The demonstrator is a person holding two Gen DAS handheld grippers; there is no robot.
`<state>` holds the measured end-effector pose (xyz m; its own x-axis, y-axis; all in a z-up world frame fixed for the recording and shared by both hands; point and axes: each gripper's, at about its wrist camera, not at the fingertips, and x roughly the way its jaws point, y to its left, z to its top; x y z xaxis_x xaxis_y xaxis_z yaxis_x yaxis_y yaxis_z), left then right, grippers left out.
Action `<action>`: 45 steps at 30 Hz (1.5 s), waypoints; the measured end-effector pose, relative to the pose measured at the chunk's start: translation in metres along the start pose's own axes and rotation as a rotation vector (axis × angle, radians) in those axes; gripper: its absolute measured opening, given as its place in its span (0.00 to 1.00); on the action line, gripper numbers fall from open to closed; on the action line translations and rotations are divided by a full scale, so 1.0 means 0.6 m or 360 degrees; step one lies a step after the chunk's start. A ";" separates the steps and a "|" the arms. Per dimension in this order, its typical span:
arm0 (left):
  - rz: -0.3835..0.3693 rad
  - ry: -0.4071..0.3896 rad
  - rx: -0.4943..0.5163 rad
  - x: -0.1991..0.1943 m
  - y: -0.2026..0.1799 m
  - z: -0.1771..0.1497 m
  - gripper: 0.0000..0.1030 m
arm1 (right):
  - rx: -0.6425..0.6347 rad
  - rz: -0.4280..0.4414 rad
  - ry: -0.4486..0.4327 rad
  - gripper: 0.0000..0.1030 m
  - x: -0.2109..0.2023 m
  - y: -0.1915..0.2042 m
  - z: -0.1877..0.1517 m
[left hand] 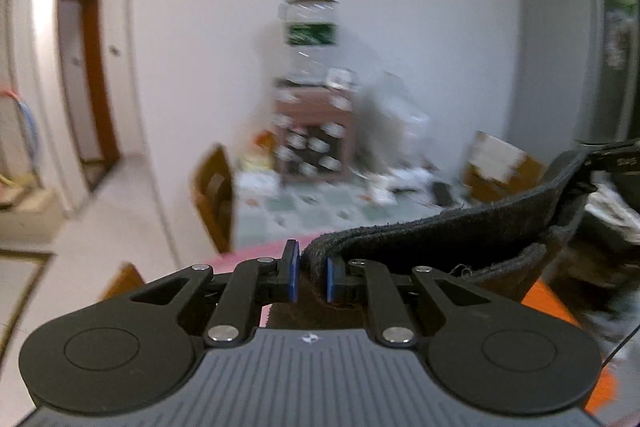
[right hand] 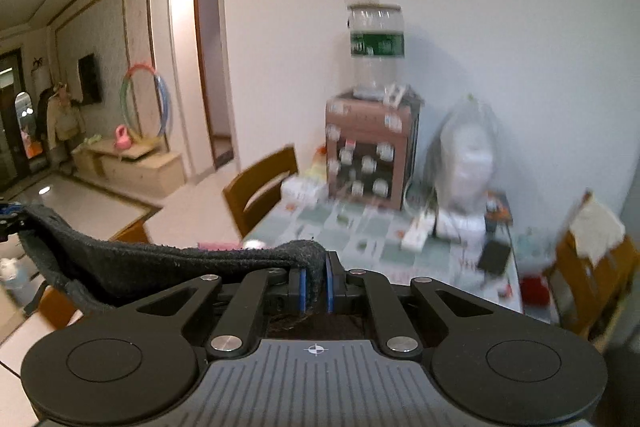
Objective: Fold clothes
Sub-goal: 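Lift the grey garment off the pink tray with both grippers, then lay the grey garment flat on the orange tablecloth and open both grippers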
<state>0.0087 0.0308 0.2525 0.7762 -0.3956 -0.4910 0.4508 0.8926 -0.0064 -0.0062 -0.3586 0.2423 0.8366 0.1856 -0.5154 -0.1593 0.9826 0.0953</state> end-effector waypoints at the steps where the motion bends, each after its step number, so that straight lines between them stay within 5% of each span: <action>1: -0.0058 0.0028 -0.0014 -0.015 -0.001 0.007 0.14 | 0.0043 0.0024 0.0030 0.11 -0.019 -0.004 0.001; 4: -0.0180 0.0110 -0.0095 -0.009 0.009 0.022 0.15 | 0.0125 0.0041 0.0087 0.11 -0.049 -0.014 -0.001; 7: -0.0178 0.0267 -0.0132 0.077 0.024 0.012 0.15 | 0.0155 0.0014 0.0171 0.11 -0.014 -0.033 -0.020; 12: -0.0119 0.0549 -0.0178 0.267 0.037 -0.051 0.15 | 0.0247 -0.0109 0.0338 0.11 0.125 -0.085 -0.087; 22: 0.0088 0.0749 -0.0179 0.590 0.048 -0.113 0.17 | 0.0216 -0.0421 0.0478 0.11 0.395 -0.160 -0.174; 26: 0.0098 0.0801 -0.0230 0.671 0.061 -0.135 0.30 | 0.0248 -0.0453 0.0572 0.13 0.472 -0.192 -0.204; 34: -0.0106 0.0714 -0.0305 0.647 0.085 -0.179 0.89 | 0.0234 -0.0373 0.0557 0.50 0.478 -0.212 -0.226; 37: -0.0161 0.0652 -0.0365 0.607 0.100 -0.191 0.89 | 0.0259 -0.0337 0.0521 0.51 0.447 -0.220 -0.231; 45: -0.0089 0.0629 -0.0367 0.498 0.122 -0.255 0.89 | 0.0351 -0.0360 0.0501 0.51 0.342 -0.236 -0.311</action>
<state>0.2061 0.0110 -0.0280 0.5057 -0.3719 -0.7784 0.3429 0.9146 -0.2142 0.0903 -0.4599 -0.0356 0.6317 -0.0106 -0.7751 0.1537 0.9818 0.1118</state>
